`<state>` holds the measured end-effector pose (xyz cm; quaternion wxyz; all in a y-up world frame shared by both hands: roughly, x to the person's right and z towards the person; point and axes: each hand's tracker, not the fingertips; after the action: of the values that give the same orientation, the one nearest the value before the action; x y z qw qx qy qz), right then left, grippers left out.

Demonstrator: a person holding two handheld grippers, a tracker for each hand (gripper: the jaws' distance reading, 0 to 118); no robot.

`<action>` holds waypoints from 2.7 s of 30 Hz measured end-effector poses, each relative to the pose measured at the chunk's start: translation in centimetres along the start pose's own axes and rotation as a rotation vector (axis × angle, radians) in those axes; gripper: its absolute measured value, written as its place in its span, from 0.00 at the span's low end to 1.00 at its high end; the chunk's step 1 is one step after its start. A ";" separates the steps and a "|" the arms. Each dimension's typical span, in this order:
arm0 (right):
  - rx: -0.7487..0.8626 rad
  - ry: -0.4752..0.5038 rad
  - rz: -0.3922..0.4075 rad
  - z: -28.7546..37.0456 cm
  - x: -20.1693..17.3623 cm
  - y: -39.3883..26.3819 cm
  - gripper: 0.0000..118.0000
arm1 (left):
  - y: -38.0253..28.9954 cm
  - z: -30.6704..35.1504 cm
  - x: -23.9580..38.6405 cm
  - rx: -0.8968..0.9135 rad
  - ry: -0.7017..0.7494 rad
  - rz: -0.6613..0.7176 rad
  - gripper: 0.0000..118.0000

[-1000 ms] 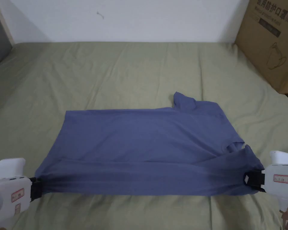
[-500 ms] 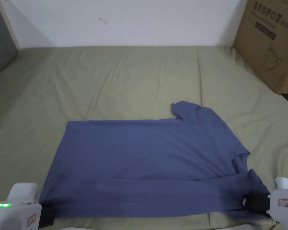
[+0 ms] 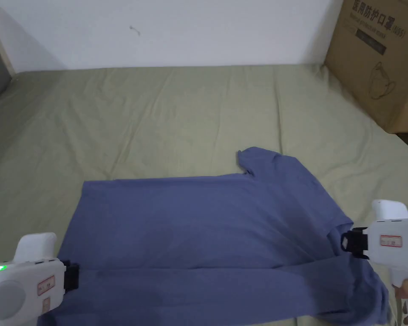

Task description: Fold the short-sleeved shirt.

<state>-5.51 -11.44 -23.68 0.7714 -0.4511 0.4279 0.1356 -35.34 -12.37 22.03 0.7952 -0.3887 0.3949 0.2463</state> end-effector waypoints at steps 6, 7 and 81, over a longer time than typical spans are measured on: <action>-0.011 0.007 -0.024 -5.2 -0.5 4.7 0.00 | 3.0 -2.9 1.8 -0.007 -0.012 0.005 0.00; 0.008 0.001 -0.030 -6.0 0.0 5.8 0.00 | 3.6 -3.3 2.0 -0.005 -0.010 -0.003 0.00; 0.051 -0.017 0.110 4.6 1.3 5.3 0.02 | 6.6 3.7 -2.2 0.135 0.008 -0.070 0.00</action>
<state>-5.40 -4.98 -26.66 0.7776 -0.4060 0.4489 0.1705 -39.62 -5.73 22.50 0.8261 -0.3489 0.4000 0.1895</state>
